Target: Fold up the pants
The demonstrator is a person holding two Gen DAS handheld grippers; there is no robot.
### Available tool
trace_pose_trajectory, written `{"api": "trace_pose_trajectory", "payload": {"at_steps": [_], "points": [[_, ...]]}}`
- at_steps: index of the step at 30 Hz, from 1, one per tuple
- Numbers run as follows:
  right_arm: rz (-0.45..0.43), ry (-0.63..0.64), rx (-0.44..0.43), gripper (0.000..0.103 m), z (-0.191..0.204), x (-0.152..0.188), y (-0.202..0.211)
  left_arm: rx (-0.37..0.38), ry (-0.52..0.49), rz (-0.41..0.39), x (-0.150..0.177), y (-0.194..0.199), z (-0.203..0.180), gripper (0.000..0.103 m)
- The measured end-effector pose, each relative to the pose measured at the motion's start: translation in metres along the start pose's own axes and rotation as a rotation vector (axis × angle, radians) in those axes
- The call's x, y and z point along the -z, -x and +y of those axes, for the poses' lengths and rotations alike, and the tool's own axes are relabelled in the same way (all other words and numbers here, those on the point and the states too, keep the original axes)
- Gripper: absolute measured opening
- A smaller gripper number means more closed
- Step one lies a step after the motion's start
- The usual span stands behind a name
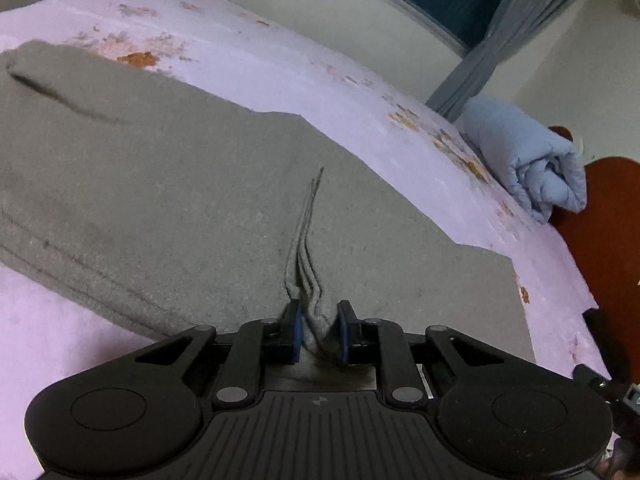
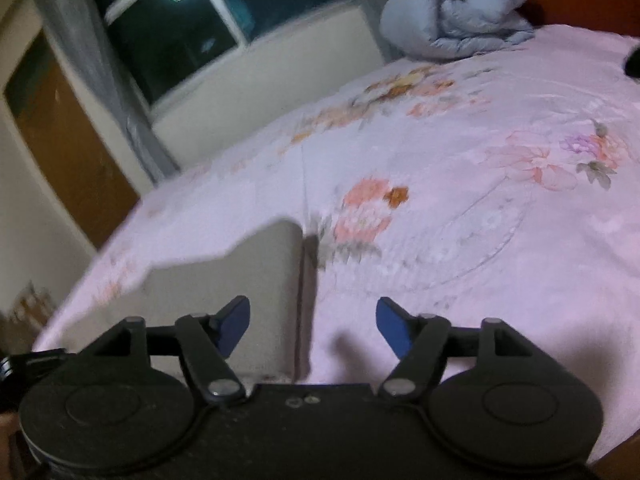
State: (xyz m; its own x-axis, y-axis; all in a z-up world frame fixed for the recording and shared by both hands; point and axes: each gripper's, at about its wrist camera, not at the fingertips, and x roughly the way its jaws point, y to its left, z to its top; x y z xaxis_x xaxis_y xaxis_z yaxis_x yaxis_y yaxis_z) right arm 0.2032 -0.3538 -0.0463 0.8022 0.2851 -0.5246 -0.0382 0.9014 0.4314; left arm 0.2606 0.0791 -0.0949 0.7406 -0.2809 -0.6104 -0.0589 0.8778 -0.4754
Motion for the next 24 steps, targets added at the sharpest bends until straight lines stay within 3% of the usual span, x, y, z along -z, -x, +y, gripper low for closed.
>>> {"api": "trace_pose_trajectory", "payload": {"at_steps": [4,5,6,8,9,10,12,14,17,20,22,24], "points": [[-0.022,0.08,-0.013,0.064,0.02,0.001,-0.002,-0.005,-0.029,-0.006,-0.003,0.001,-0.01,0.019],[-0.018,0.085,-0.016,0.066,0.022,0.001,-0.005,-0.011,-0.038,-0.006,-0.003,0.001,-0.012,0.026],[0.002,0.109,-0.001,0.07,0.025,0.003,-0.012,-0.022,-0.04,-0.002,-0.004,0.001,-0.012,0.04],[0.121,0.186,0.141,0.074,0.029,0.011,-0.039,0.002,-0.042,0.001,-0.004,0.002,-0.011,0.047],[0.17,0.165,0.158,0.073,0.024,0.014,-0.049,0.003,-0.046,0.002,-0.006,0.005,-0.011,0.051],[0.147,0.144,0.157,0.071,0.022,0.012,-0.046,0.008,-0.05,0.004,-0.007,0.005,-0.011,0.055],[0.094,0.131,0.155,0.066,0.026,0.005,-0.034,0.005,-0.052,-0.014,-0.009,0.012,-0.011,0.074],[0.028,0.128,0.073,0.068,0.033,0.001,-0.021,-0.017,-0.081,-0.041,-0.01,0.017,-0.014,0.082],[0.057,0.2,0.045,0.074,0.05,0.008,-0.03,-0.057,-0.151,0.001,-0.007,0.009,-0.02,0.082],[0.17,0.292,0.12,0.079,0.057,0.031,-0.061,-0.115,-0.276,0.01,0.001,0.002,-0.032,0.082],[0.17,0.264,0.117,0.079,0.055,0.031,-0.057,-0.113,-0.266,-0.003,0.0,0.009,-0.034,0.082],[0.109,0.248,0.081,0.079,0.058,0.024,-0.042,-0.118,-0.248,-0.031,-0.001,0.016,-0.033,0.082]]}}
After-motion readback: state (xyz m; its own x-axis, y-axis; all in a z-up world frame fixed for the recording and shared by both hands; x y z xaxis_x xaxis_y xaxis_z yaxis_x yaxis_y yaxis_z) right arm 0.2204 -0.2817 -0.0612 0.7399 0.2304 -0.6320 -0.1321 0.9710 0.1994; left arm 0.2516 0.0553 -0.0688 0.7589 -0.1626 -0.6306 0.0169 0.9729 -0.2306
